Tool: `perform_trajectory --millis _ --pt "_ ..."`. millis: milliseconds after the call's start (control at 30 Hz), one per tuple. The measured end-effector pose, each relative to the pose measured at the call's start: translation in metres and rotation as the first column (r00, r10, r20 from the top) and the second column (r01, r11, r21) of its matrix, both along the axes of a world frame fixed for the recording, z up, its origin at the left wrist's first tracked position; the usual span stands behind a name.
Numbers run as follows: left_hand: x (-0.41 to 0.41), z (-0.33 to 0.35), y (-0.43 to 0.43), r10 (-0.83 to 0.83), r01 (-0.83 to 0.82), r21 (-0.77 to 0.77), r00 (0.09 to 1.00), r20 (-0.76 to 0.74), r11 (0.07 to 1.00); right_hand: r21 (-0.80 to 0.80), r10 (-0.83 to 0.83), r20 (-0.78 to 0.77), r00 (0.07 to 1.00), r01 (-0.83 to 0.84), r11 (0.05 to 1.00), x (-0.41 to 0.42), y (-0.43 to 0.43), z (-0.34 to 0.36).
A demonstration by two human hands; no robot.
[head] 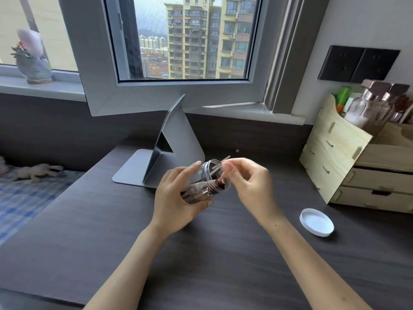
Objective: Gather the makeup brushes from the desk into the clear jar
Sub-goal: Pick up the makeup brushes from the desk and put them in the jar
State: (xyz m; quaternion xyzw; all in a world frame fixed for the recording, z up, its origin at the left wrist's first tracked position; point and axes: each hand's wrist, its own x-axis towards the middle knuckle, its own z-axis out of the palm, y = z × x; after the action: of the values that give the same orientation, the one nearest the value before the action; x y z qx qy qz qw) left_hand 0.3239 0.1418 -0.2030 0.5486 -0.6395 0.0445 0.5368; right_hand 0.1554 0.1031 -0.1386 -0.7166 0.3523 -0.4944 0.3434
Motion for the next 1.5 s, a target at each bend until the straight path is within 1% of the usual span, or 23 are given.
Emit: perform_trajectory --millis 67,100,200,333,433,500,567,633,700,733,767,800,833,867,933,1033,1100,1200,1267,1367,1400,1433,1500 --pt "0.001 0.001 0.0 0.007 -0.007 -0.013 0.999 -0.041 1.0 0.007 -0.178 0.048 0.983 0.178 0.984 -0.009 -0.017 -0.008" --pt "0.002 0.002 0.0 0.016 -0.017 -0.02 0.998 -0.063 1.0 0.001 -0.284 -0.004 0.959 0.284 0.959 -0.015 -0.028 -0.013" --pt "0.004 0.003 -0.002 0.04 -0.046 -0.048 0.993 -0.109 0.998 -0.009 -0.484 -0.332 0.81 0.51 0.86 -0.028 -0.065 -0.031" --pt "0.004 0.001 -0.003 0.035 -0.044 -0.066 0.99 -0.134 0.997 0.071 -0.38 -0.676 0.631 0.568 0.82 -0.025 -0.102 -0.046" --pt "0.004 0.0 -0.003 0.02 -0.031 -0.07 0.989 -0.147 0.997 0.049 -0.332 -0.797 0.505 0.601 0.797 -0.017 -0.118 -0.048" --pt "0.005 0.0 -0.004 0.014 -0.025 -0.072 0.988 -0.152 0.997 0.066 -0.292 -0.828 0.478 0.601 0.796 -0.015 -0.124 -0.046" --pt "0.006 0.0 -0.004 0.014 -0.025 -0.065 0.987 -0.162 0.998 0.146 -0.234 -0.817 0.527 0.582 0.8 -0.017 -0.129 -0.043" --pt "0.007 0.0 -0.004 0.01 -0.02 -0.059 0.985 -0.17 0.998 0.281 -0.23 -0.678 0.698 0.536 0.796 -0.021 -0.128 -0.036" --pt "0.006 -0.001 -0.004 0.003 -0.013 -0.059 0.987 -0.162 0.998 0.456 -0.249 -0.293 0.923 0.363 0.813 -0.021 -0.113 -0.02" --pt "0.005 -0.001 -0.005 0.003 -0.012 -0.056 0.988 -0.156 0.998 0.482 -0.231 -0.065 0.971 0.233 0.844 -0.021 -0.101 -0.009" --pt "0.005 -0.001 -0.005 0.004 -0.011 -0.048 0.989 -0.149 0.999 0.459 -0.178 0.129 0.975 0.101 0.883 -0.02 -0.085 0.002" --pt "0.004 -0.001 -0.005 0.004 -0.01 -0.04 0.99 -0.139 0.999 0.397 -0.107 0.25 0.962 -0.001 0.918 -0.018 -0.067 0.014" --pt "0.004 -0.001 -0.005 0.001 -0.005 -0.033 0.992 -0.126 0.999 0.318 -0.031 0.298 0.954 -0.068 0.946 -0.016 -0.048 0.024" --pt "0.003 -0.001 -0.005 -0.005 0.002 -0.027 0.994 -0.108 1.0 0.238 0.031 0.281 0.959 -0.101 0.966 -0.014 -0.032 0.03" --pt "0.002 -0.001 -0.004 -0.023 0.022 -0.019 0.997 -0.075 1.0 0.067 0.073 0.083 0.994 -0.079 0.995 -0.007 -0.009 0.034" --pt "0.001 -0.002 -0.002 -0.044 0.043 -0.017 0.999 -0.033 0.999 -0.148 -0.022 -0.265 0.964 -0.018 0.989 0.007 0.002 0.022" --pt "0.002 -0.003 -0.001 -0.05 0.05 -0.017 0.998 -0.033 0.999 -0.235 -0.078 -0.372 0.925 -0.013 0.972 0.015 0.001 0.013" --pt "0.004 -0.002 -0.002 -0.033 0.032 -0.02 0.998 -0.05 0.999 -0.246 -0.086 -0.404 0.911 -0.017 0.969 0.017 -0.001 0.008" --pt "0.004 -0.001 -0.002 -0.014 0.012 -0.027 0.998 -0.065 1.0 -0.141 0.028 -0.348 0.937 -0.082 0.987 0.014 0.0 0.009" --pt "0.005 -0.001 -0.002 -0.002 -0.003 -0.043 0.993 -0.114 0.999 0.106 0.187 -0.002 0.982 -0.186 0.977 0.002 -0.007 0.012" --pt "0.005 -0.001 -0.003 0.0 -0.006 -0.049 0.991 -0.131 0.999 0.153 0.136 0.077 0.988 -0.146 0.977 -0.003 -0.014 0.01" --pt "0.006 -0.002 -0.003 0.003 -0.011 -0.052 0.99 -0.144 0.999 0.16 0.031 0.073 0.997 -0.042 0.986 -0.007 -0.023 0.004" --pt "0.006 -0.002 -0.004 0.014 -0.023 -0.053 0.986 -0.165 0.998 0.078 -0.229 -0.152 0.961 0.243 0.967 -0.017 -0.046 -0.011"
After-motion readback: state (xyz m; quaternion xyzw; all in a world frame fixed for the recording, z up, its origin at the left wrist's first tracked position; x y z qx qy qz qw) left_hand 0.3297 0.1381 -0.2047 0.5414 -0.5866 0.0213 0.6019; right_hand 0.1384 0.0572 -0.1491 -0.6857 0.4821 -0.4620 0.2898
